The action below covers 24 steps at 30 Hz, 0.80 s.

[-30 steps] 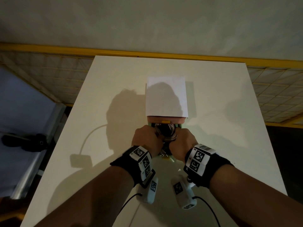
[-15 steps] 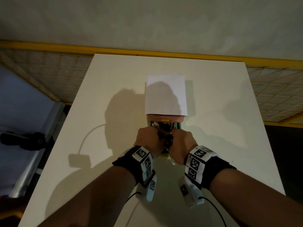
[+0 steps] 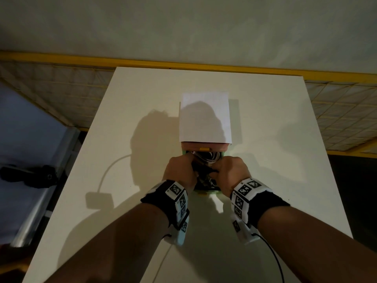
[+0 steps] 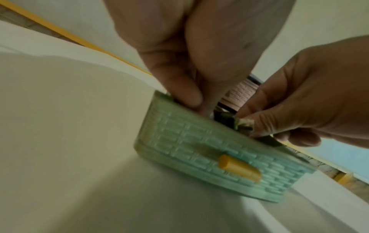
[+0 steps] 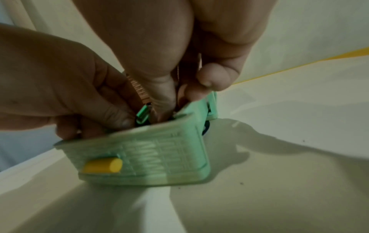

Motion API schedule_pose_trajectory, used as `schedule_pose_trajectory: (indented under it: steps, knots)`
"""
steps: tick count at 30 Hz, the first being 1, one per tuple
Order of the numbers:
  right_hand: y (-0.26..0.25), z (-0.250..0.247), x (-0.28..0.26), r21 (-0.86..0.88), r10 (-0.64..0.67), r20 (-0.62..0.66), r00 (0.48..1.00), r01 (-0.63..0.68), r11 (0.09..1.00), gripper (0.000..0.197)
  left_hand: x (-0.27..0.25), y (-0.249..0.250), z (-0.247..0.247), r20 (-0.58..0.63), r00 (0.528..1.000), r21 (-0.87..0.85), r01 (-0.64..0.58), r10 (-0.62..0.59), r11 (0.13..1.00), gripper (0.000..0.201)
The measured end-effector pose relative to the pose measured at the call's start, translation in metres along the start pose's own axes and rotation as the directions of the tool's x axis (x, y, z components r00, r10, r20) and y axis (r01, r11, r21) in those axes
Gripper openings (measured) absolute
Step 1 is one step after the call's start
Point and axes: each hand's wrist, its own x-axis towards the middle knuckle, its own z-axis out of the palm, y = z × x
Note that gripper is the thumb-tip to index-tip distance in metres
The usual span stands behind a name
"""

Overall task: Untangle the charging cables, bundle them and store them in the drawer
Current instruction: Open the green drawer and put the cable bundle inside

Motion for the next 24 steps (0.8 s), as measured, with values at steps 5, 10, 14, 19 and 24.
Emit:
schedule_pose_trajectory:
  steps: [5, 10, 14, 19, 24]
  knots:
    - [0.005, 0.005, 0.000, 0.006, -0.078, -0.017, 0.997, 0.078, 0.997, 0.018, 0.004, 0.001, 0.005, -0.032, 0.999, 0.079, -0.018, 0.020, 0.997, 0.027]
    - [0.011, -0.001, -0.012, -0.102, -0.263, 0.017, 0.965, 0.264, 0.959, 0.026, 0.002, -0.005, 0.001, 0.026, 0.995, 0.083, -0.093, 0.091, 0.992, 0.030]
    - [0.020, -0.001, -0.018, -0.158, -0.372, 0.069, 0.926, 0.378, 0.912, 0.020, -0.005, -0.016, -0.006, 0.129, 0.926, 0.083, -0.366, 0.354, 0.927, 0.035]
    - [0.026, 0.002, -0.022, -0.198, -0.416, 0.168, 0.893, 0.445, 0.874, 0.020, -0.013, -0.026, -0.004, 0.342, 0.854, 0.230, -0.480, 0.391, 0.847, 0.048]
    - [0.038, -0.013, -0.037, 0.016, -0.297, 0.042, 0.954, 0.296, 0.955, 0.070, -0.026, -0.039, -0.022, 0.137, 0.941, 0.083, -0.321, 0.308, 0.944, 0.068]
